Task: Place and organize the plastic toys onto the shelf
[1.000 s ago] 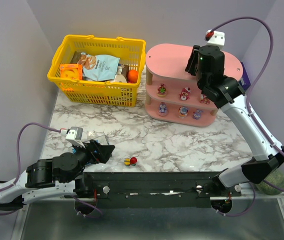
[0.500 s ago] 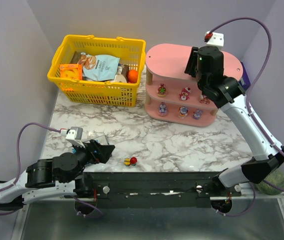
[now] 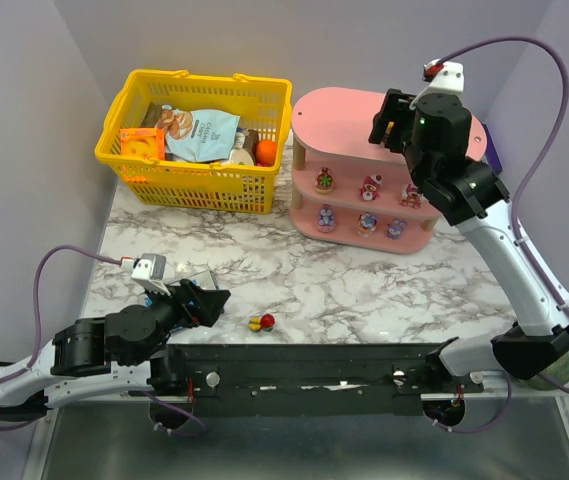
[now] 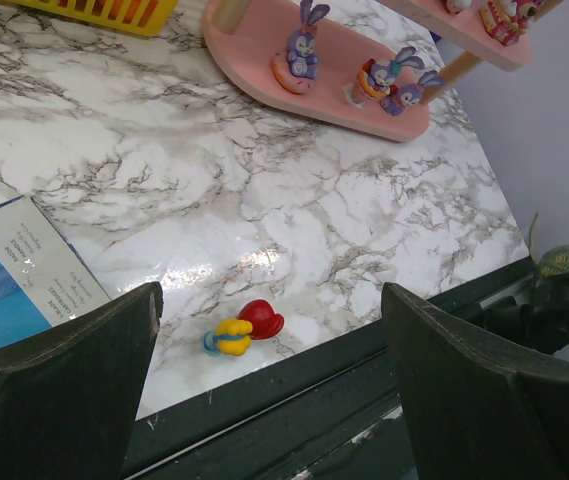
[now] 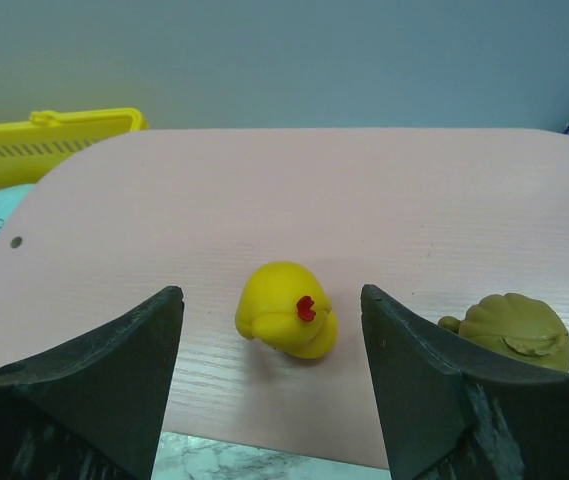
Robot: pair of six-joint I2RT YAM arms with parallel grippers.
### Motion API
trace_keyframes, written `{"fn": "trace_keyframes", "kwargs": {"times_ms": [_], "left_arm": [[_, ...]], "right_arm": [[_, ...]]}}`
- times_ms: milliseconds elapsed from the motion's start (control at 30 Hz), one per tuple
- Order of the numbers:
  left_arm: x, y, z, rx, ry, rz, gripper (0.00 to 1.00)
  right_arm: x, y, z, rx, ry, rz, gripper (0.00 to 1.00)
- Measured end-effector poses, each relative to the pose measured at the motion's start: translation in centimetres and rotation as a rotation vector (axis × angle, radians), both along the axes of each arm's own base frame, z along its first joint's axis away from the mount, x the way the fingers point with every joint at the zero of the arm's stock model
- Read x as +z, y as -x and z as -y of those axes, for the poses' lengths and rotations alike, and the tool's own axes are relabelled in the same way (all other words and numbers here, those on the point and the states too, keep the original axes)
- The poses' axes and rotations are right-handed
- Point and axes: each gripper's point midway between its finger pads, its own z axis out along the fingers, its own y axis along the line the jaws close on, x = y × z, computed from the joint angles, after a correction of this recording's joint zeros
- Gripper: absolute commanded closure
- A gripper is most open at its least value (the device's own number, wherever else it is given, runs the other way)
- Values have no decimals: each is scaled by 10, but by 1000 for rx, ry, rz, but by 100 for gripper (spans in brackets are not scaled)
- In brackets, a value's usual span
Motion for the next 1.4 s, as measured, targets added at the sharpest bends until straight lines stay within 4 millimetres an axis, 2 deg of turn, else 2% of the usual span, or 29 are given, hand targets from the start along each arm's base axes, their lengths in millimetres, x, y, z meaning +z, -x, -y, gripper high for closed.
{"fn": "trace_keyframes", "kwargs": {"times_ms": [200, 333, 567, 700, 933, 1067, 1200, 1400], "left_arm": [[0, 0, 0, 0, 0, 0, 1], [0, 0, 0, 0, 1, 0, 1], [0, 0, 0, -2, 0, 0, 1], [0, 0, 0, -3, -1, 1, 1], [0, 0, 0, -6, -5, 3, 1], [0, 0, 0, -7, -6, 4, 1], [0, 1, 1, -9, -8, 6, 1], [0, 1, 1, -13, -13, 9, 1]], "right_arm": [[24, 15, -2, 62, -46, 58, 20], [34, 33, -4, 128, -79, 97, 17], [30, 76, -13, 307, -123, 132, 17], [13, 93, -26, 410, -130, 113, 18], [-53, 130, -57, 615, -134, -3, 19], [-113, 158, -88, 758, -113, -103, 18], [-172, 190, -127, 890, -66, -199, 17], [-231, 230, -175, 1020, -6, -223, 14]]}}
